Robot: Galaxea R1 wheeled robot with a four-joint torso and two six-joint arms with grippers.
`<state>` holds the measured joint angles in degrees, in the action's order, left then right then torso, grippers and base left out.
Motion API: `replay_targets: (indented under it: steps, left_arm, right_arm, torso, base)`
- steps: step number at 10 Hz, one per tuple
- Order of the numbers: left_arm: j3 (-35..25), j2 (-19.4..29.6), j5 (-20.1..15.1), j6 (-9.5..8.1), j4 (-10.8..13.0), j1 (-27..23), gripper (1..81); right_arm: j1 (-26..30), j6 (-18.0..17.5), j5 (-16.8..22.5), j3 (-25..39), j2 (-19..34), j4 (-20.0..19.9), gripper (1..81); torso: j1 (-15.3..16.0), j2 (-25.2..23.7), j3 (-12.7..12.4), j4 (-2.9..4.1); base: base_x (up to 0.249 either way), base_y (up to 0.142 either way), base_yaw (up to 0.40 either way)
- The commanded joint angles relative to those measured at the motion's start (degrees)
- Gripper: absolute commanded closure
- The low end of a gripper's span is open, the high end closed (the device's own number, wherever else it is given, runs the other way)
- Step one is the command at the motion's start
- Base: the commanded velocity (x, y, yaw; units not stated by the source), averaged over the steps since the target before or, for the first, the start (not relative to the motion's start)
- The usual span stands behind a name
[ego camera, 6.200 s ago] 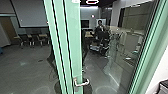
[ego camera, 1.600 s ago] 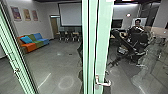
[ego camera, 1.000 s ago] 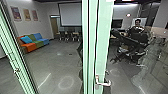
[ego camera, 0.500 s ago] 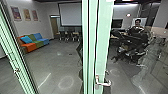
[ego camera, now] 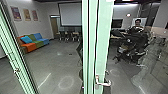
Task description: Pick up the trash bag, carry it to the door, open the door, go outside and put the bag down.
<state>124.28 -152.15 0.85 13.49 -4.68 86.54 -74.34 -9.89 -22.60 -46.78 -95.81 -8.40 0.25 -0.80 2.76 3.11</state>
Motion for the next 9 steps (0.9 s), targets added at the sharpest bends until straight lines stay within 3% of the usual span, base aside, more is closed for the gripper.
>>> replay_targets:
  steps: [1,2,5,9]
  left_arm:
    - [-0.62,0.70,-3.58,0.30,-0.06,-2.82,81.1]
    - [-0.62,0.70,-3.58,0.30,-0.06,-2.74,81.1]
    - [-0.44,0.62,-3.49,0.22,-0.33,-2.73,81.1]
    - [-0.09,0.09,-3.31,0.13,-0.33,-2.74,81.1]
  right_arm:
    - [11.95,-0.83,8.43,2.13,4.98,-1.78,1.0]
    - [16.60,-1.10,10.56,2.14,5.07,-3.73,1.0]
    - [30.33,-1.19,20.99,1.36,4.81,-14.42,1.0]
    - [37.37,-1.19,24.09,-1.81,2.71,-23.93,1.0]
  torso:
    - [0.00,0.00,0.00,0.00]
    - [0.00,0.00,0.00,0.00]
    - [0.00,0.00,0.00,0.00]
    - [0.02,0.00,0.02,0.00]
  base:
    - [0.000,0.000,0.000]
    - [0.000,0.000,0.000]
    - [0.000,0.000,0.000]
    - [0.000,0.000,0.000]
